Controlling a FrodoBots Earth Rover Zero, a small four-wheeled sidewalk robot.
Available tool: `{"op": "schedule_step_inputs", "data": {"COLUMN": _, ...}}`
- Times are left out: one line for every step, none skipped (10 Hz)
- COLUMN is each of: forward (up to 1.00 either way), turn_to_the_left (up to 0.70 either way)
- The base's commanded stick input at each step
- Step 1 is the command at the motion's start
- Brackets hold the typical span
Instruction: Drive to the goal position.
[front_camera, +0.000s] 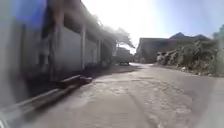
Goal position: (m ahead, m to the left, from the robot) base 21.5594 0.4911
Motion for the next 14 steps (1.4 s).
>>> {"op": "schedule_step_inputs", "data": {"forward": 0.70, "turn_to_the_left": 0.00}}
{"op": "schedule_step_inputs", "data": {"forward": 0.70, "turn_to_the_left": -0.03}}
{"op": "schedule_step_inputs", "data": {"forward": 0.70, "turn_to_the_left": -0.11}}
{"op": "schedule_step_inputs", "data": {"forward": 0.70, "turn_to_the_left": -0.19}}
{"op": "schedule_step_inputs", "data": {"forward": 0.70, "turn_to_the_left": -0.27}}
{"op": "schedule_step_inputs", "data": {"forward": 0.70, "turn_to_the_left": -0.35}}
{"op": "schedule_step_inputs", "data": {"forward": 0.70, "turn_to_the_left": -0.35}}
{"op": "schedule_step_inputs", "data": {"forward": 0.70, "turn_to_the_left": -0.35}}
{"op": "schedule_step_inputs", "data": {"forward": 0.70, "turn_to_the_left": -0.35}}
{"op": "schedule_step_inputs", "data": {"forward": 0.70, "turn_to_the_left": -0.35}}
{"op": "schedule_step_inputs", "data": {"forward": 0.70, "turn_to_the_left": -0.35}}
{"op": "schedule_step_inputs", "data": {"forward": 0.70, "turn_to_the_left": -0.35}}
{"op": "schedule_step_inputs", "data": {"forward": 0.70, "turn_to_the_left": -0.35}}
{"op": "schedule_step_inputs", "data": {"forward": 0.70, "turn_to_the_left": -0.35}}
